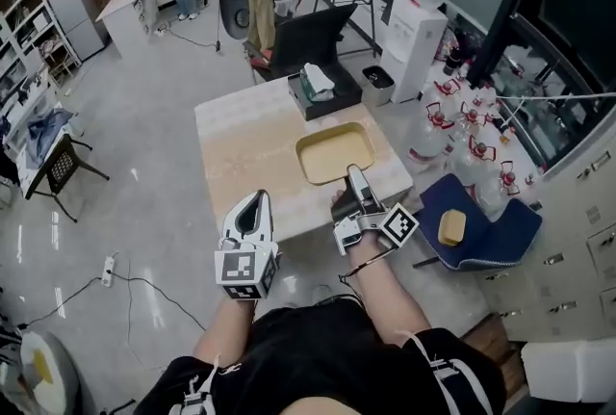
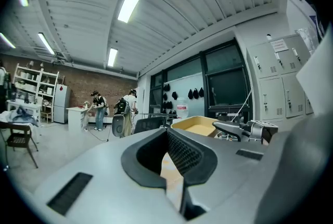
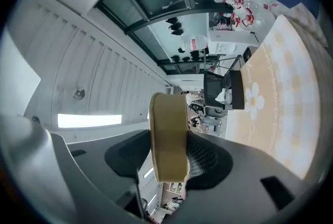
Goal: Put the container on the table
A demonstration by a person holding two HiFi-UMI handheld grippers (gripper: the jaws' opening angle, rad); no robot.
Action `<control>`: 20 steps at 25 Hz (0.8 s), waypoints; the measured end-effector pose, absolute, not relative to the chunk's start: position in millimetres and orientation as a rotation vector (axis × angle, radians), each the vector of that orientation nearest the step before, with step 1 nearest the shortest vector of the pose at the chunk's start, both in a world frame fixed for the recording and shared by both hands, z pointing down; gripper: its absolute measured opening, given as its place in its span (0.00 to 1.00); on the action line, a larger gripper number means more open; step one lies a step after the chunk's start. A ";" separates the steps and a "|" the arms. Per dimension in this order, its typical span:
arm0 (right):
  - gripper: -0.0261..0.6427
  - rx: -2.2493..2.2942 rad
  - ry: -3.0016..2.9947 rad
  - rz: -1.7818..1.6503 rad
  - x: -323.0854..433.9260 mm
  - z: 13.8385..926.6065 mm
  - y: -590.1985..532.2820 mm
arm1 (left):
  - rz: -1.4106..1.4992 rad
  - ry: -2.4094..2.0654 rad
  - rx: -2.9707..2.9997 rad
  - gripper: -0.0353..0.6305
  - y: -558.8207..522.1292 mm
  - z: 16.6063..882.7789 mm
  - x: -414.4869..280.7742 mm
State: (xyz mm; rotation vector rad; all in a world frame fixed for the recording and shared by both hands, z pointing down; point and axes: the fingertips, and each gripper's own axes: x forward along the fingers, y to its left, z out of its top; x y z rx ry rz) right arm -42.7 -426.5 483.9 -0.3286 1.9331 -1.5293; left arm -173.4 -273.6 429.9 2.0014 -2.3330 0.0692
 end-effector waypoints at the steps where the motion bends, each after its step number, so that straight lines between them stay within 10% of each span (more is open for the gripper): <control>1: 0.39 -0.322 1.932 -1.538 -49.3 484.0 -434.3 | 0.073 -2.339 1.988 0.07 -279.9 430.0 -180.0; 20: 0.39 -0.386 2.032 -1.769 -177.1 568.1 -525.0 | 0.046 -2.455 1.818 0.07 -333.3 431.1 -283.7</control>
